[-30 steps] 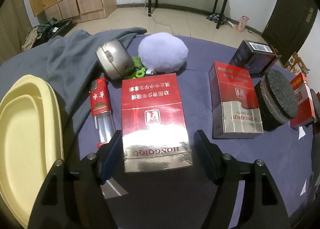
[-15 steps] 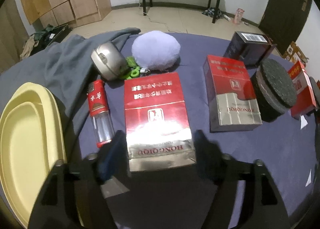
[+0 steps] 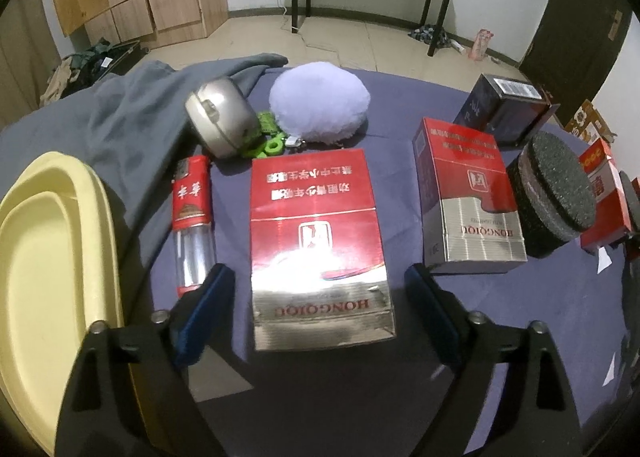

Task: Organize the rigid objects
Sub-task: 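Carry both boxes into the yellow tray and open both tools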

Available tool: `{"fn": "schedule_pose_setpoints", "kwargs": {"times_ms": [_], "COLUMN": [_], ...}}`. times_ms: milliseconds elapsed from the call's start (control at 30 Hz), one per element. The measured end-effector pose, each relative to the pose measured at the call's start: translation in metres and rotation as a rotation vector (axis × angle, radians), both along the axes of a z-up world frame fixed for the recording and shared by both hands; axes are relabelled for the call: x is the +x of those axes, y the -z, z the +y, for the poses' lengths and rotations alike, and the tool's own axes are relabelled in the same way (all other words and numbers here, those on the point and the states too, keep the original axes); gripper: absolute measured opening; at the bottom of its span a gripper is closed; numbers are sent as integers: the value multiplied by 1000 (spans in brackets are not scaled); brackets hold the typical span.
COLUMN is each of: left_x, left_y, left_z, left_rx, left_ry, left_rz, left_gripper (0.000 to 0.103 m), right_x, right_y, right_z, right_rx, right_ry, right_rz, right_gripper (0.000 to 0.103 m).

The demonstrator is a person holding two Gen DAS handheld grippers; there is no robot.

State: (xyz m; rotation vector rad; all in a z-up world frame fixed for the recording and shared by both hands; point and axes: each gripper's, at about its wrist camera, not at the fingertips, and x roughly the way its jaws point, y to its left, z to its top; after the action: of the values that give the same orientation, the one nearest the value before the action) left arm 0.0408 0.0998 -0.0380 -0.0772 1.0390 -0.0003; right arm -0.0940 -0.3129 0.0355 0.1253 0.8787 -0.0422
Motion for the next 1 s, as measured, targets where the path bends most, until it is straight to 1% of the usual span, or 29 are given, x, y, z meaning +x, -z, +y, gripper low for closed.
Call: {"fn": "schedule_pose_setpoints", "kwargs": {"times_ms": [33,67,133,167,200,300,333,433,533,567,600,633,667,700,733,767,800,833,867,900,933,967,1000], "left_x": [-1,-2,-3,-3,-3,-5,-7,-10,-13,-17,-22,-31,-36,-47,-55,-62,-67,-72,-74,-76,-78,-79,-80], "left_y": [0,-2,-4,-4,-4,-6,-8,-20,-32,-42,-56,-72,-81,-94,-100,-101,-100,-94,-89,-81,-75,-66,-61], "left_z": [3,4,5,4,4,4,3,9,19,25,33,46,58,83,104,126,142,171,187,206,214,226,232], "left_rx": [-2,-2,-4,-1,-1,8,14,-1,3,29,48,43,29,18,26,26,22,27,28,21,17,7,0], "left_ry": [2,3,7,12,9,10,15,19,5,-5,-14,-25,-43,-100,-143,-185,-225,-304,-344,-387,-408,-428,-434], "left_rz": [-2,-7,-9,-8,-9,-19,-28,-60,-86,-97,-125,-172,-199,-234,-251,-250,-240,-217,-202,-171,-155,-124,-108], "left_gripper": [67,58,58,58,58,58,58,57,57,57,57,57,57,57,57,57,57,57,57,57,57,57,57], "right_x": [1,1,1,1,2,3,3,2,-2,-5,-8,-12,-20,-27,-36,-46,-52,-56,-58,-56,-50,-44,-36], "right_y": [1,1,1,2,2,1,2,0,-7,-12,-16,-23,-37,-49,-63,-83,-96,-108,-117,-125,-130,-131,-130], "right_z": [0,-1,-3,-2,-1,1,2,2,3,2,3,3,6,11,16,30,45,66,85,112,144,169,205], "right_rx": [-1,-5,-9,-12,-18,-29,-32,-57,-63,-67,-74,-81,-93,-99,-98,-89,-86,-89,-86,-68,-33,-12,-4], "right_ry": [-3,-6,-7,-10,-14,-20,-26,-22,-16,-11,-7,-7,-9,-19,-38,-80,-124,-184,-240,-315,-409,-488,-590], "right_rz": [1,1,1,2,1,-20,-14,-20,-63,-84,-102,-132,-183,-222,-267,-328,-357,-385,-399,-402,-389,-366,-327], "right_gripper": [37,35,31,25,22,22,22,21,21,21,21,21,21,21,21,21,21,21,21,21,21,21,21]}}
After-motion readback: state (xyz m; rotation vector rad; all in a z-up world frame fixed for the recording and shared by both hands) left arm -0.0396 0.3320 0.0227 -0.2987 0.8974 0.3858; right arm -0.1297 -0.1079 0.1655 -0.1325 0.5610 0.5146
